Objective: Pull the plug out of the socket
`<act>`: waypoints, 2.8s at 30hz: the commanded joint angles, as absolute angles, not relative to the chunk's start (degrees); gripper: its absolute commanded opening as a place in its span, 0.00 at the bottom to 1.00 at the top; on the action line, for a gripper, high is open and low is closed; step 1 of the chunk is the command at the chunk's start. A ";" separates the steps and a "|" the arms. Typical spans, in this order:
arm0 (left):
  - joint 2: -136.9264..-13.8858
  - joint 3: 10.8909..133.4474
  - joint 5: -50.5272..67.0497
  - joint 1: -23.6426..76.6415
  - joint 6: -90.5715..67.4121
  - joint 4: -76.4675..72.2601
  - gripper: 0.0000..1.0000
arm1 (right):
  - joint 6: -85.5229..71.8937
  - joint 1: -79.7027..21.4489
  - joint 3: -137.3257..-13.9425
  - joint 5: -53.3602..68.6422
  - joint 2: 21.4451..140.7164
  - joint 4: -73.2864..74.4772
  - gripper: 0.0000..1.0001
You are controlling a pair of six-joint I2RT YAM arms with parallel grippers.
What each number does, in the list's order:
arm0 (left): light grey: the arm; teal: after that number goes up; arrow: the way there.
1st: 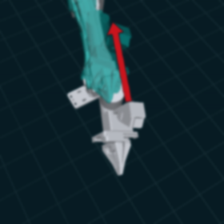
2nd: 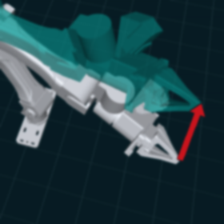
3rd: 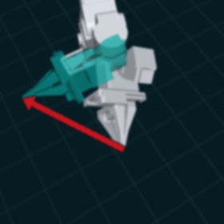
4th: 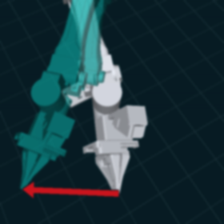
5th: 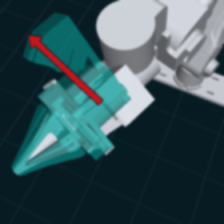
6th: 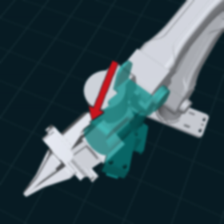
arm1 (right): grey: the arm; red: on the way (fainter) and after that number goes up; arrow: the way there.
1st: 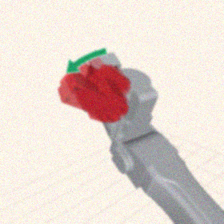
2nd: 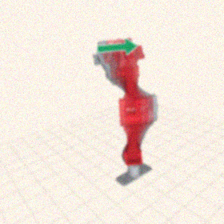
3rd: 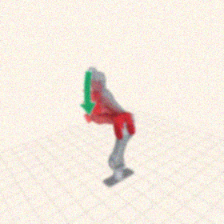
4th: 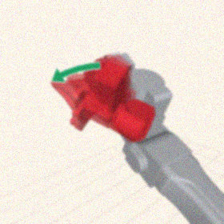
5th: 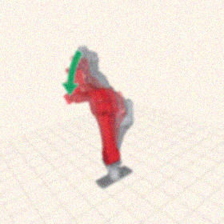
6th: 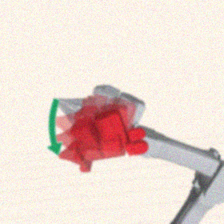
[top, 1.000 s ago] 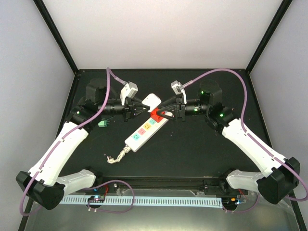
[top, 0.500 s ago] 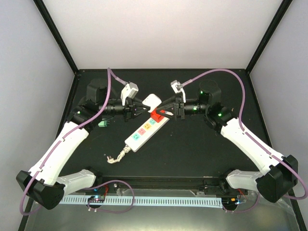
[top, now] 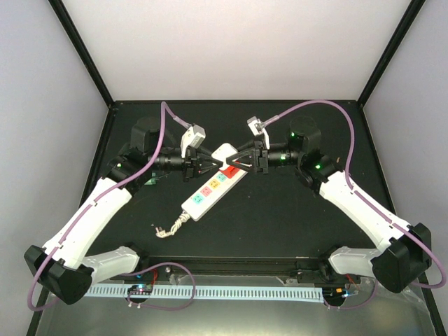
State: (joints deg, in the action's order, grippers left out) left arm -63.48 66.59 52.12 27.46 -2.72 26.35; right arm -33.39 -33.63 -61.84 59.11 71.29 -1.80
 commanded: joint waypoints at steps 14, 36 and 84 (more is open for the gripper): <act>-67.72 65.58 49.91 27.25 -5.16 26.52 0.02 | -36.97 -34.79 -60.47 71.59 67.02 -15.14 0.35; -64.12 68.47 48.05 25.70 -0.18 32.14 0.30 | -25.98 -34.36 -62.58 64.96 66.87 -0.04 0.08; -64.12 65.22 56.90 25.40 -5.63 26.63 0.01 | -27.37 -34.45 -59.72 64.85 67.04 -2.71 0.50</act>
